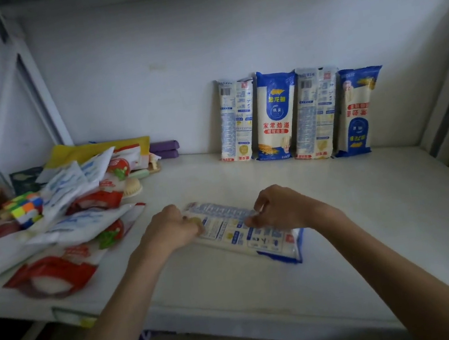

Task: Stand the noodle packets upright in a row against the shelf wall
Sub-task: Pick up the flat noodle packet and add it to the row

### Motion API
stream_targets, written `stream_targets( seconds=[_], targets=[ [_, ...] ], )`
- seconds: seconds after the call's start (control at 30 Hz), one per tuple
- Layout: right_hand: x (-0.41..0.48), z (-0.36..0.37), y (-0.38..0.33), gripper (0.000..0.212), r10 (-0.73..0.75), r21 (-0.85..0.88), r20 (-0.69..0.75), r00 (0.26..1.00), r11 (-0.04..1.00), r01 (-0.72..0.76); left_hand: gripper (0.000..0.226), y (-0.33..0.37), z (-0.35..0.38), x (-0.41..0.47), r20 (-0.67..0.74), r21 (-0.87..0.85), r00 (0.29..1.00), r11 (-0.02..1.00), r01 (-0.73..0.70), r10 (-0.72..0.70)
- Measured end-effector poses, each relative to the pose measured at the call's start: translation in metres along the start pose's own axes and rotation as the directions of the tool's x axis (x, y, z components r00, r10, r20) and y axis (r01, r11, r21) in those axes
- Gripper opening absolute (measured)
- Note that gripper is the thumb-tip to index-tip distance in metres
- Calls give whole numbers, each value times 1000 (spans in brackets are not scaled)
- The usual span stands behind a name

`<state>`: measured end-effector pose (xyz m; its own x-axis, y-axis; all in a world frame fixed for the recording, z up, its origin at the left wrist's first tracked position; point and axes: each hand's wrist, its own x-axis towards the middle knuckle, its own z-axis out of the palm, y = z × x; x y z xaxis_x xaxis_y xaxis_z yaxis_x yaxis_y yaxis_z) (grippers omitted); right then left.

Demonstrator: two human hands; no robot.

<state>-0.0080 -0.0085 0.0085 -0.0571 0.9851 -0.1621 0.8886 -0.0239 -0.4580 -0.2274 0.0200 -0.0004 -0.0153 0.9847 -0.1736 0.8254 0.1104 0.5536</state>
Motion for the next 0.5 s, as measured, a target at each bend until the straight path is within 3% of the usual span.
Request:
stream_targets(
  seconds=[0.13,0.33,0.4,0.5],
  targets=[
    [7,-1,2,38,1,34,27,1000,999,-2,67,10,-4,7,19,-25,996,996,90,-89],
    [11,-13,18,41,58,318,106,993,944,-89,80,14,-10,16,30,-156,989,976,149,-146],
    [13,-14,21,39,55,400,105,993,912,-92,75,11,-11,23,51,-278,984,944,178,-170],
    [13,-17,24,41,51,495,168,984,859,-130,47,7,-12,26,137,-433,973,873,226,-184]
  ],
)
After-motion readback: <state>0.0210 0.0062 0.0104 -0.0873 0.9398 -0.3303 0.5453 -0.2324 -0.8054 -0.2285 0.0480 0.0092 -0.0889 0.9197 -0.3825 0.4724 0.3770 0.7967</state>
